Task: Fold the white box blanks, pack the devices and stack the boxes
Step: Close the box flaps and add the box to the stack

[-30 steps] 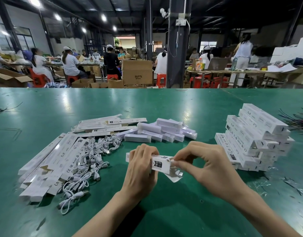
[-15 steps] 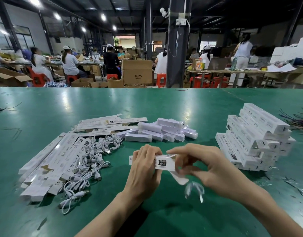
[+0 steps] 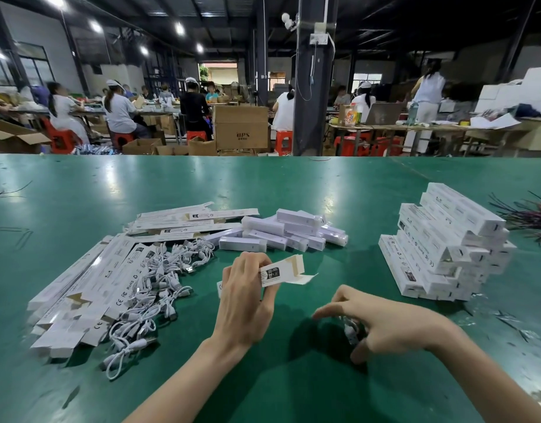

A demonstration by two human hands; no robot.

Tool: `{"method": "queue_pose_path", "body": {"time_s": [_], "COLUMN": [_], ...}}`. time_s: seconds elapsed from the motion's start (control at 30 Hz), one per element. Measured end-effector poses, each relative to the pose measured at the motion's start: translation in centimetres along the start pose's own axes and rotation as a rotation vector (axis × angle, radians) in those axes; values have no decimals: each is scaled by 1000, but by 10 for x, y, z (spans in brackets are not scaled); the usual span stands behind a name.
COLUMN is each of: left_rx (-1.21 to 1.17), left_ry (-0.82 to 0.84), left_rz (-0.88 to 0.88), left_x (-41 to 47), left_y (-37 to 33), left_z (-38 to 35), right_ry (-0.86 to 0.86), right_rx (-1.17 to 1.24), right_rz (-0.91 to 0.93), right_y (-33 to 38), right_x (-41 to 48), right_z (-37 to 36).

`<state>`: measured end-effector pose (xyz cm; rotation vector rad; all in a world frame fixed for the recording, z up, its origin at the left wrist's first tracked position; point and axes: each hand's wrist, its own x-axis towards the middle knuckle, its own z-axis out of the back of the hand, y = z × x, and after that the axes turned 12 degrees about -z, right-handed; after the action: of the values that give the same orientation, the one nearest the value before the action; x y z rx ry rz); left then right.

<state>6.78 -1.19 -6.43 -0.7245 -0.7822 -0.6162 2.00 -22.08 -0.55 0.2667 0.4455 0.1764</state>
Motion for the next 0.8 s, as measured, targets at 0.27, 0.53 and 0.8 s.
{"method": "queue_pose_path", "body": {"time_s": [0.27, 0.53, 0.8], "left_rx": [0, 40, 70], "left_ry": [-5, 33, 74], "left_rz": [-14, -69, -116], "left_x": [0, 0, 0], "left_y": [1, 2, 1], "left_z": [0, 0, -1], "right_ry": [-306, -462, -551], "right_rx": [345, 1278, 1323], "right_rz": [49, 324, 411], "right_y": [-4, 21, 38], "right_x": [13, 5, -12], "right_z": [-4, -2, 0]}}
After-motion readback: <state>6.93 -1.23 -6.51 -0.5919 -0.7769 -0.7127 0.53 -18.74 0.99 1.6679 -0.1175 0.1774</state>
